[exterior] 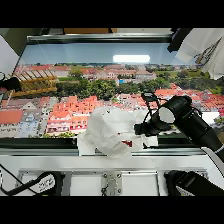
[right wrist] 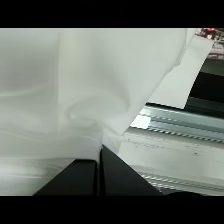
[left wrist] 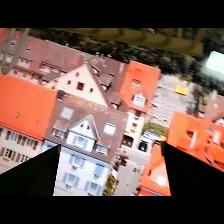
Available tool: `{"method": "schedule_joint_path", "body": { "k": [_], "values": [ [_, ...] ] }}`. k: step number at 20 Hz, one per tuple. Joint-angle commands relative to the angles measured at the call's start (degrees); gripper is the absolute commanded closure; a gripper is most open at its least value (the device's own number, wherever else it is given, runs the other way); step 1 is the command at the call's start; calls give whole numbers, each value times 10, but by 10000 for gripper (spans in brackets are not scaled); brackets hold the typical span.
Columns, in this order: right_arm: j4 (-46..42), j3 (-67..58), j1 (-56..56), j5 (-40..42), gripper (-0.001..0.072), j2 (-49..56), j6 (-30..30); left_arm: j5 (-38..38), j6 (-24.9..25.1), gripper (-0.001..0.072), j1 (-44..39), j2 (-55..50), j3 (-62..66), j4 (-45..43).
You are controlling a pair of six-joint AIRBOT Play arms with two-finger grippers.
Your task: Fold the clothes and pants, and hang the long-sleeved shirts on hangers.
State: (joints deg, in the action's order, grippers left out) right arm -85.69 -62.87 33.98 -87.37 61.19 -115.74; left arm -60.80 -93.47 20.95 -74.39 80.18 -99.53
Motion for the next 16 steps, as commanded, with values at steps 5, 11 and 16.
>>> {"method": "schedule_joint_path", "body": {
  "k": [5,11,16],
  "values": [
    [0,0,0,0,691,0,0,115,103,26,91,-228,128,-34],
    [0,0,0,0,691,0,0,63,132,26,93,-394,267,-86],
    [0,0,0,0,691,0,0,59,132,27,108,-483,354,-89]
  ]
}}
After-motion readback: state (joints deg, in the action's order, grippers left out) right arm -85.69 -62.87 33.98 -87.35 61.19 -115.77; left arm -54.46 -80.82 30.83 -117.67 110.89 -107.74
